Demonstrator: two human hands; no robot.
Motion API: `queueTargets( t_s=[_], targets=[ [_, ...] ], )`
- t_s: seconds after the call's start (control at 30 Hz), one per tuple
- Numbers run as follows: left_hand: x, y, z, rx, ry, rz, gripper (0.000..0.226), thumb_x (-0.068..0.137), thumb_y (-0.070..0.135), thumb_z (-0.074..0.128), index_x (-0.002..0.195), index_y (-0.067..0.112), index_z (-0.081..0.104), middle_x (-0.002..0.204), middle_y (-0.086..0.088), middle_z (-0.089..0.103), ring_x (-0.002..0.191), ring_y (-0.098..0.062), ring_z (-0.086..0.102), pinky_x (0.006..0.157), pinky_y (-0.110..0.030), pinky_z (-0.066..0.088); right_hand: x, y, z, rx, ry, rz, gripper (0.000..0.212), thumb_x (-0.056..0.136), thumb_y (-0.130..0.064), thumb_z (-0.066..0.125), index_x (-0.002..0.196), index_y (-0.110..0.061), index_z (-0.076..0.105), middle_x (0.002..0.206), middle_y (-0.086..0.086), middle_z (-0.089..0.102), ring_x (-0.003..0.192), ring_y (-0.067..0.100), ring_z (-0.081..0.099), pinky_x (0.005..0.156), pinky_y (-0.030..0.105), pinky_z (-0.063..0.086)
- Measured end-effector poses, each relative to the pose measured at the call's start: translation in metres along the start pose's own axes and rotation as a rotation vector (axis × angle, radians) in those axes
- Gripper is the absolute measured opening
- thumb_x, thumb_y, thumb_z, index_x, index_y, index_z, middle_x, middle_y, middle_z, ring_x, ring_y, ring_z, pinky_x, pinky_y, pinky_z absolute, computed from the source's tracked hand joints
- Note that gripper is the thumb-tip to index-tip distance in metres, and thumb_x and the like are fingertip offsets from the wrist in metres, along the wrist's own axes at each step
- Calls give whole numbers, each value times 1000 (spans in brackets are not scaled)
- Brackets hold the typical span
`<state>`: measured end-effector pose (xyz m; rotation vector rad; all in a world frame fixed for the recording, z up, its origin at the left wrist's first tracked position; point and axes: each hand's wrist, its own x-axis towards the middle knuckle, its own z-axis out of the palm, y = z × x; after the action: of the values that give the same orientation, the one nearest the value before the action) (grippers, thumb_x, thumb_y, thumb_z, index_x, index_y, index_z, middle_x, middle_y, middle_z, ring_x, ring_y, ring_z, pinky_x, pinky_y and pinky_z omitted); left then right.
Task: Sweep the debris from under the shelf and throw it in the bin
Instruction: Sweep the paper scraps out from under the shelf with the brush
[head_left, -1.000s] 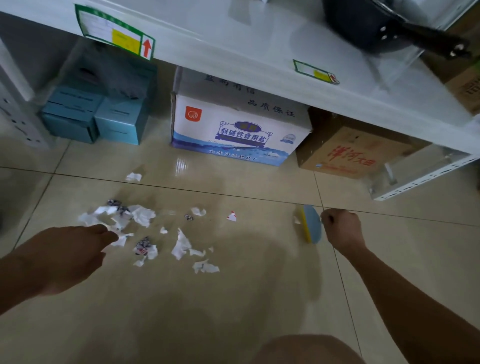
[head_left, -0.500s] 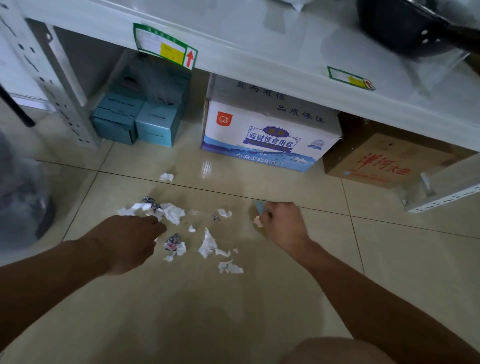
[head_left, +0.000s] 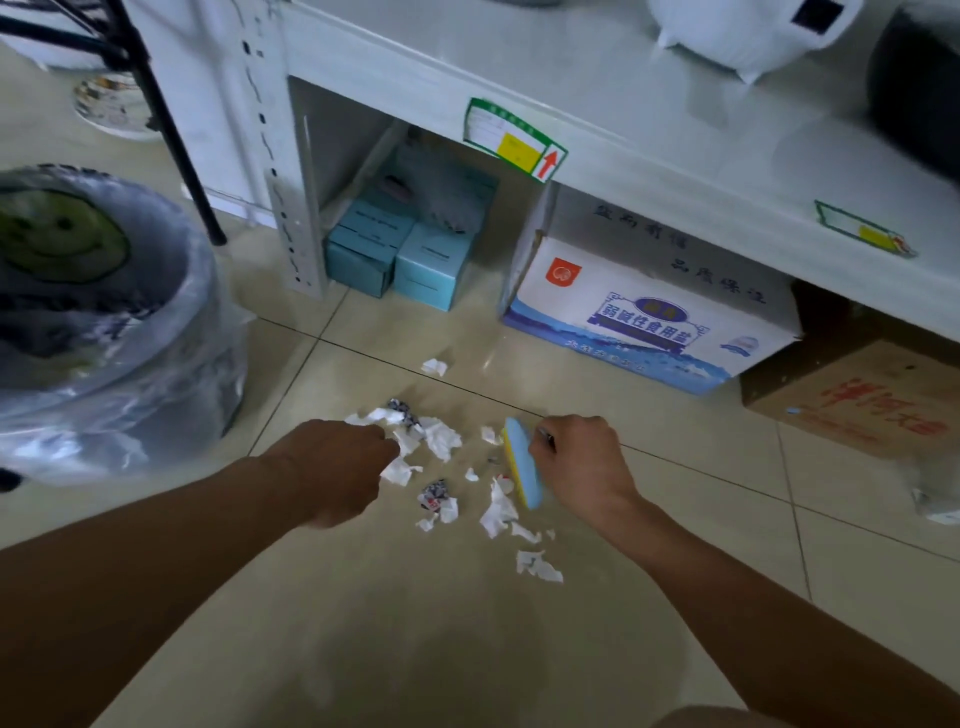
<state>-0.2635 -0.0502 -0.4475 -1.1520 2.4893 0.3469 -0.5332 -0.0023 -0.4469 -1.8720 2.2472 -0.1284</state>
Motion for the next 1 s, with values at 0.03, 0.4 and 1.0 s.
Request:
queueTargets(
  t_s=[0.03, 0.4, 1.0],
  targets=[
    [-1, -1, 1, 1, -10, 0, 39, 98, 29, 40, 137, 30, 46, 131, 8, 56, 115, -20, 61, 89, -32, 45, 7, -7, -3, -23, 33, -9, 35, 85, -25, 49, 53, -14, 38, 59, 15, 62, 60, 35, 57, 57, 34, 41],
    [-17, -19, 12, 11, -61, -33, 30, 99, 33, 41, 126, 24, 52, 122, 5, 58, 107, -20, 62, 83, -31, 45, 115, -75, 6, -265, -18, -383, 20, 93, -14, 50, 94, -11, 70, 79, 8, 57, 74, 28, 63, 57, 30, 36],
    [0, -46, 25, -4, -103, -75, 41, 99, 36, 41, 138, 28, 46, 132, 8, 55, 116, -18, 60, 94, -33, 48, -73, 36, 8, -115, -13, 282, 38, 77, -20, 68, 47, -11, 45, 42, 2, 36, 42, 28, 39, 48, 26, 35]
  ],
)
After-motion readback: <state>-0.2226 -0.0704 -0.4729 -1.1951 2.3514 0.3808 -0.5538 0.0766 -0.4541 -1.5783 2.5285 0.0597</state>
